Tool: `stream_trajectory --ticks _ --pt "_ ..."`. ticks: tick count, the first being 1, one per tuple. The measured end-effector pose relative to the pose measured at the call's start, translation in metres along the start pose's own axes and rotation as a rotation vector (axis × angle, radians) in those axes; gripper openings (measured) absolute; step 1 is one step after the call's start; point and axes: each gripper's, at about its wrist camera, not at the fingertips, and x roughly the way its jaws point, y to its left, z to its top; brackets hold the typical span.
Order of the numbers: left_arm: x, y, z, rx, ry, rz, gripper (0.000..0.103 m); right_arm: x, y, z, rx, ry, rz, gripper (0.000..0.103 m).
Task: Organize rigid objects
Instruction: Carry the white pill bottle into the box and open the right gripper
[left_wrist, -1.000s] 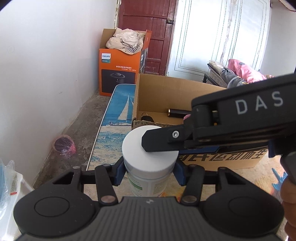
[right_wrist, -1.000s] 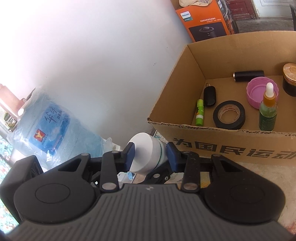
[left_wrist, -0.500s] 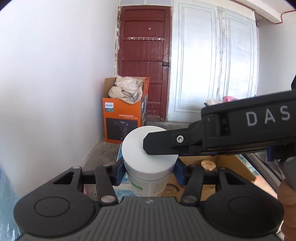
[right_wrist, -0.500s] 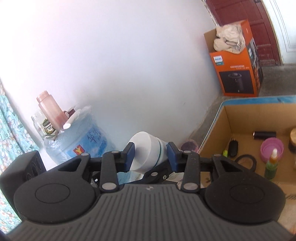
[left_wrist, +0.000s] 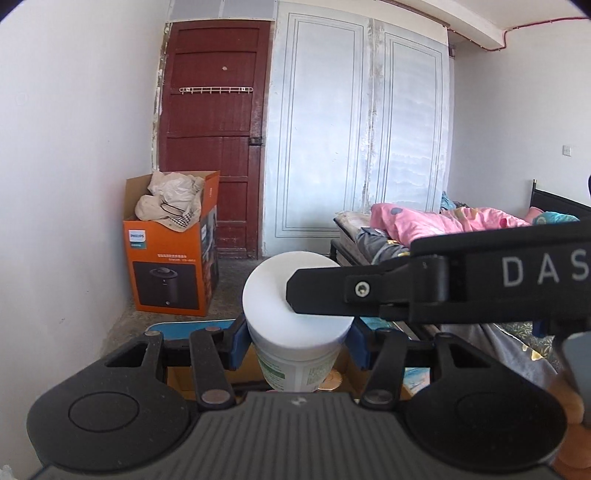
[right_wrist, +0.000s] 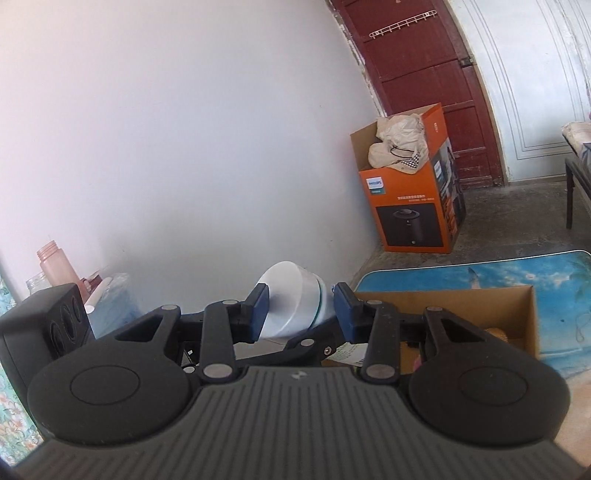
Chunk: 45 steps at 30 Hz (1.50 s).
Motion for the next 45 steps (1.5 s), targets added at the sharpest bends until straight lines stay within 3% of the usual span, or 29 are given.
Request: stream_trajectory --ticks 9,17,21,33,45 --pt "0.067 -0.023 -0.026 0.009 0.123 -0.084 0.054 -0.002 -0.082 -0.024 0.106 0.029 -0.090 0.039" --pt "0.113 -0.025 -0.045 0.009 0.231 -0.104 0.054 0.030 -0.129 -0.058 0.199 0.078 -0.122 0.039" --pt "0.119 -0.030 -0.058 0.005 0.269 -0.107 0.054 0.047 -0.147 -0.068 0.230 0.102 -0.131 0.039" --pt "0.138 -0.038 -0.082 0.018 0.374 -0.095 0.054 0.071 -0.177 -0.096 0.296 0.172 -0.153 0.040" --pt "0.150 -0.045 -0.095 0.019 0.457 -0.112 0.054 0.082 -0.183 -0.110 0.276 0.232 -0.197 0.042"
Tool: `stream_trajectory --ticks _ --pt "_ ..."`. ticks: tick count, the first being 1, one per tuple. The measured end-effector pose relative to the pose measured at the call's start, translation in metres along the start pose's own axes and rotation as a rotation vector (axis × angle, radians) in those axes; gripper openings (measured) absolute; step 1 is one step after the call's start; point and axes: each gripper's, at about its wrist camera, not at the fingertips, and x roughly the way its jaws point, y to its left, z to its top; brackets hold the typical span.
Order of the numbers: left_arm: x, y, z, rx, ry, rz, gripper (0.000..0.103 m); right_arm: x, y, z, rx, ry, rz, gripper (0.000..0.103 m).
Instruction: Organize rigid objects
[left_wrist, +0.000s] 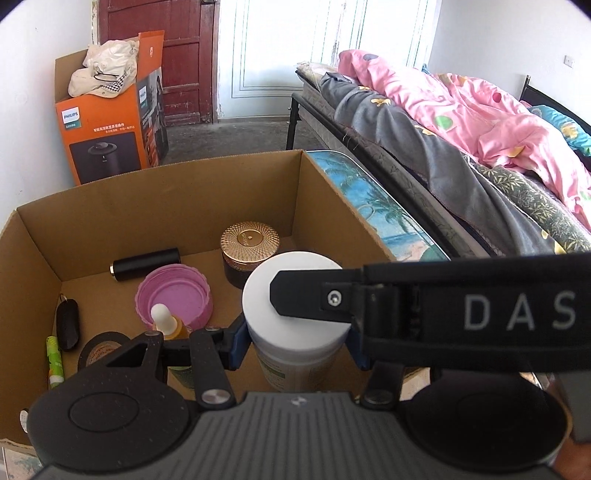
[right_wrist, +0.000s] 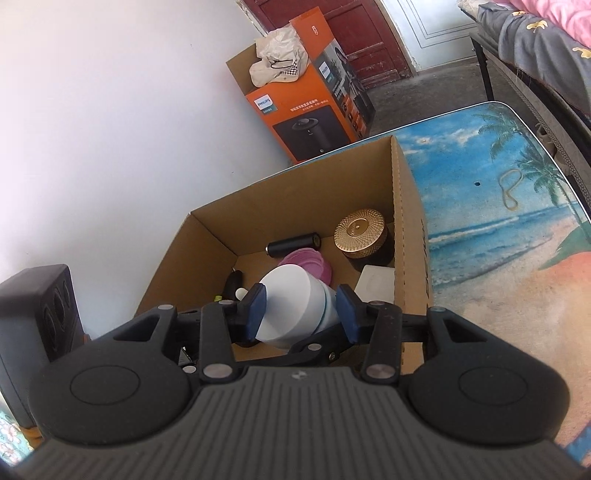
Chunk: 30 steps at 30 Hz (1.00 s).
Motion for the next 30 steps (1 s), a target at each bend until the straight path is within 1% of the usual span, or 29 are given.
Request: stream_trajectory --ticks 2,5,8,10,12,16,19,21,23,26,28,30 --pt "0.002 -0.001 -0.001 0.001 0.007 -0.005 0.054 0.002 0.000 -0.001 -0.004 0.006 -0.013 0.043" --pt "-0.001 -0.002 -0.001 0.015 -0.012 -0.014 0.057 0.001 0.002 -0.003 -0.014 0.004 -0.019 0.044" --pt "-0.005 -0.002 -0.002 0.024 -0.031 -0.018 0.066 -0.002 0.003 -0.002 -0.028 -0.007 -0.041 0.047" --pt "-0.010 -0.002 -0.004 0.032 -0.050 -0.019 0.068 -0.004 0.003 -0.002 -0.026 -0.013 -0.039 0.048" --pt "-0.015 -0.002 -0.006 0.034 -0.070 -0.024 0.075 -0.006 0.002 -0.003 -0.026 -0.027 -0.040 0.049" --pt "-0.032 0.000 -0.011 0.036 -0.118 -0.042 0.082 -0.017 0.000 -0.002 -0.014 -0.059 -0.036 0.050" --pt "-0.052 0.005 -0.016 0.027 -0.161 -0.062 0.086 -0.027 0.000 -0.002 -0.002 -0.094 -0.027 0.050" --pt "-0.067 0.009 -0.020 0.016 -0.191 -0.073 0.091 -0.038 0.003 -0.002 -0.002 -0.124 -0.023 0.051" --pt "-0.084 0.013 -0.025 0.002 -0.225 -0.083 0.093 -0.050 0.007 -0.003 -0.003 -0.154 -0.019 0.053" --pt "-0.109 0.022 -0.035 -0.011 -0.273 -0.091 0.101 -0.072 0.016 -0.007 -0.008 -0.208 -0.011 0.062" --pt "-0.126 0.028 -0.040 -0.012 -0.302 -0.079 0.103 -0.090 0.025 -0.012 -0.015 -0.248 -0.017 0.076" --pt "-0.140 0.034 -0.045 -0.020 -0.315 -0.049 0.103 -0.105 0.034 -0.019 -0.034 -0.285 -0.033 0.085"
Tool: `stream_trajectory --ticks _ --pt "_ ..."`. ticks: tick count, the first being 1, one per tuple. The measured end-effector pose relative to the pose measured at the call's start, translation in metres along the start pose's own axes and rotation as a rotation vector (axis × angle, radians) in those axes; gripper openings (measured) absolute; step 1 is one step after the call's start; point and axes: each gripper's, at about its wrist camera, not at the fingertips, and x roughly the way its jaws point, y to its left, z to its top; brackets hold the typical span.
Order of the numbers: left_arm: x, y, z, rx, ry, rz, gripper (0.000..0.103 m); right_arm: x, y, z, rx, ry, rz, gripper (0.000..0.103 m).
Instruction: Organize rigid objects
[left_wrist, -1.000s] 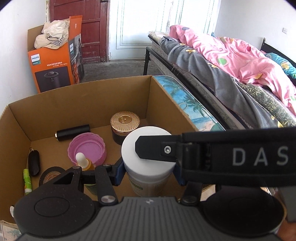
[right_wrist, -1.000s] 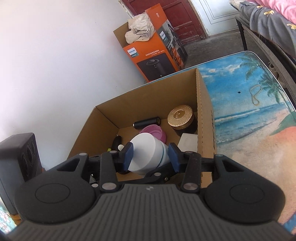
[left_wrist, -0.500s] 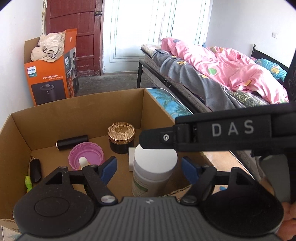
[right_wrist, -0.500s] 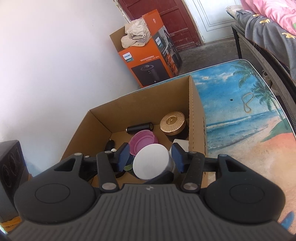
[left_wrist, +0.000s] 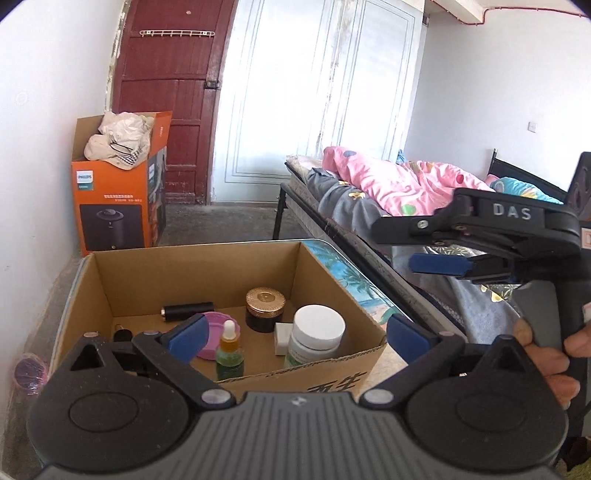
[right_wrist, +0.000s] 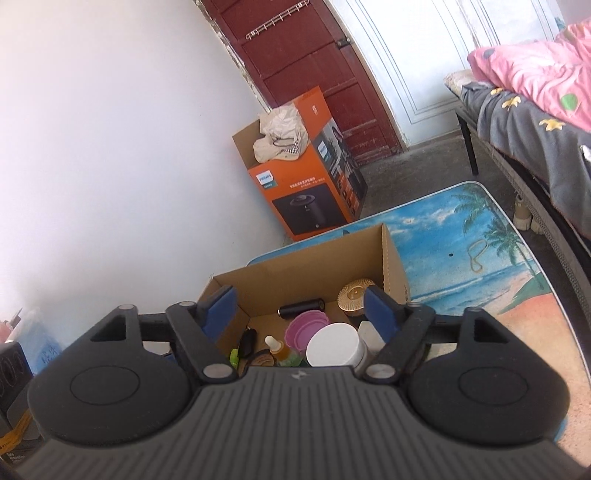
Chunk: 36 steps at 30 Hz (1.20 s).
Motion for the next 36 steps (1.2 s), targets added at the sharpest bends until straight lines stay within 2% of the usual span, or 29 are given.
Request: stream_trajectory --ticks 4,6,9,11,13,15,18,23,31,36 --pt "-0.022 0.012 -0.003 -0.037 0.005 0.070 0.103 -0.033 0.023 -0.007 -0.071 -0.078 -0.079 0.102" --pt "-0.029 0.018 -0.005 -0.055 0.036 0.118 0.103 -0.047 0.034 -0.010 -0.115 -0.117 -0.130 0.102" --pt "-0.032 0.019 -0.005 -0.015 0.094 0.268 0.103 -0.060 0.053 -0.009 -0.208 -0.143 -0.226 0.102" --pt "-0.033 0.020 -0.006 0.002 0.098 0.339 0.103 -0.065 0.067 -0.009 -0.273 -0.160 -0.311 0.102" --pt "-0.034 0.021 -0.004 -0.006 0.105 0.391 0.103 -0.068 0.079 -0.012 -0.319 -0.179 -0.388 0.102" --pt "-0.035 0.023 -0.004 -0.007 0.095 0.393 0.103 -0.070 0.088 -0.017 -0.335 -0.192 -0.439 0.102" --pt "-0.034 0.023 -0.003 -0.001 0.078 0.396 0.103 -0.068 0.097 -0.027 -0.339 -0.184 -0.431 0.102" --pt "-0.028 0.031 -0.001 -0.056 0.095 0.397 0.103 -0.056 0.098 -0.046 -0.313 -0.140 -0.354 0.102" --pt "-0.002 0.038 0.000 -0.054 0.175 0.409 0.103 0.007 0.081 -0.062 -0.189 0.074 -0.342 0.102" --pt "0.004 0.046 0.001 -0.083 0.198 0.397 0.103 0.030 0.087 -0.066 -0.213 0.120 -0.357 0.102"
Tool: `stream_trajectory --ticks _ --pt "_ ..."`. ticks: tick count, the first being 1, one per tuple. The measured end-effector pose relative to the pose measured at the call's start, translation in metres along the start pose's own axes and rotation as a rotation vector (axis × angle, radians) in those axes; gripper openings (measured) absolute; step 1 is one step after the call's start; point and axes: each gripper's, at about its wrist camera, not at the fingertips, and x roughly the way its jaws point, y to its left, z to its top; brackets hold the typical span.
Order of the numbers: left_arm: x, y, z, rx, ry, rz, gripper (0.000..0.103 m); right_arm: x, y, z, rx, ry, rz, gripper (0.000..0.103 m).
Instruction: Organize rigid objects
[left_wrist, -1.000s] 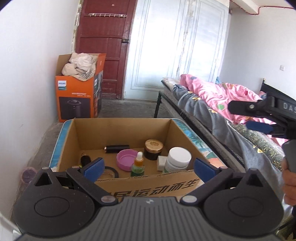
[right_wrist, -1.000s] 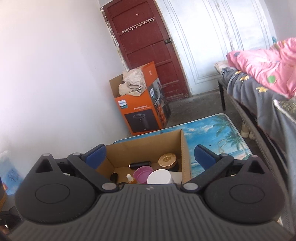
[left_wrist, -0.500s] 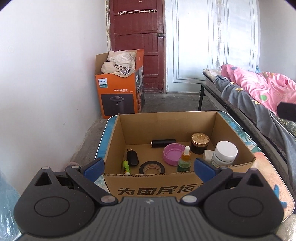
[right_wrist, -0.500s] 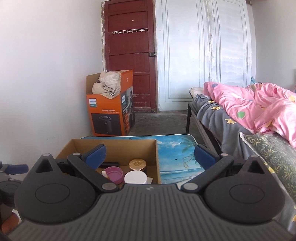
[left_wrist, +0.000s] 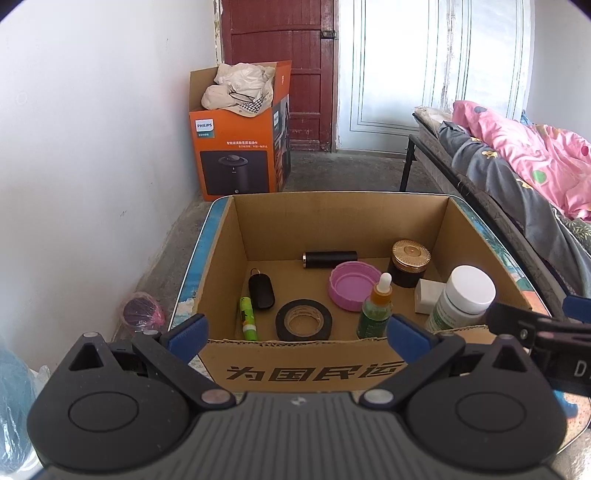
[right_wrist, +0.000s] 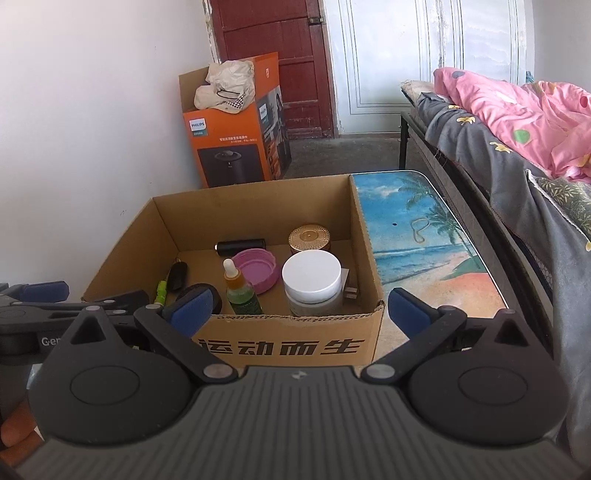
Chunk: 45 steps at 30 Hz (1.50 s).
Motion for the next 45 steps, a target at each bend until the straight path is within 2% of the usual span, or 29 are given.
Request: stream_trajectory --ticks 17,45 --pt "0.014 0.003 0.002 0.011 0.033 -0.014 0.103 0.026 -0.003 0.002 -0.041 0.039 -0.055 0.102" --pt "0.021 0.010 0.000 -0.012 0.060 -0.007 0.103 0.029 0.004 0.004 -0.075 0.053 -0.060 0.102"
